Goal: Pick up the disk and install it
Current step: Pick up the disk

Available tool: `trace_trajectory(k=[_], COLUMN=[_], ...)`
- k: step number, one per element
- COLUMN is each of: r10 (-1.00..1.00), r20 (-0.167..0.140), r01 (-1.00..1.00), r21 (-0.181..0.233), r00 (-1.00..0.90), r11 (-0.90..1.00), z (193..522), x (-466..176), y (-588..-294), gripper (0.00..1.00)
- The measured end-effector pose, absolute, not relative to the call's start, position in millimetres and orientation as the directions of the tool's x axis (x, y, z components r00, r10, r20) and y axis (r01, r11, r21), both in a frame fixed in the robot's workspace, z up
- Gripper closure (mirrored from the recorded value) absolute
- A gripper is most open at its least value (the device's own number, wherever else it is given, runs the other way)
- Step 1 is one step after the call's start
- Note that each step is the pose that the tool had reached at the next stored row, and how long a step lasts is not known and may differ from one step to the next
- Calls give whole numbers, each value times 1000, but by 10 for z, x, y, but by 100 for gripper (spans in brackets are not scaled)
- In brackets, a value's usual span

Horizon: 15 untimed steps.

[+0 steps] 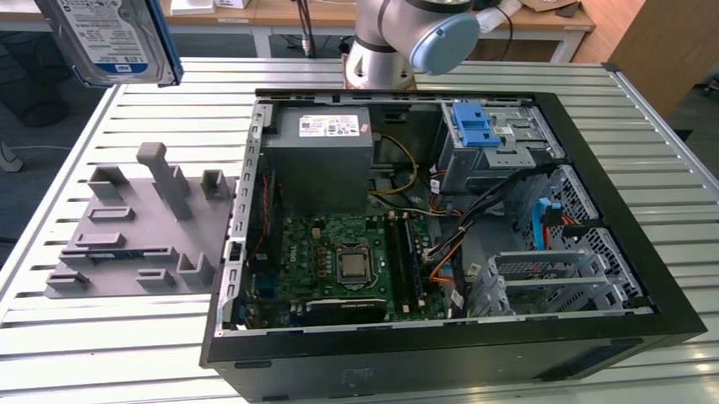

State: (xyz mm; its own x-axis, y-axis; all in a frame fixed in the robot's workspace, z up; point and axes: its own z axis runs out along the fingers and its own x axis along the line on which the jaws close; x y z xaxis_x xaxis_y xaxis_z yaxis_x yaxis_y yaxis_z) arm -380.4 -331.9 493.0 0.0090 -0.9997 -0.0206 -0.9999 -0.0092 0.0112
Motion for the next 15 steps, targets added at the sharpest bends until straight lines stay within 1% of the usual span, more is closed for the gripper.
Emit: trace_trajectory(k=[15], r10=[-1000], r20=[-21], r01=[-1000], r21=[11], r00=[9], r11=[-9], z=[4930], x=[-3726], y=[-3319], gripper=[64])
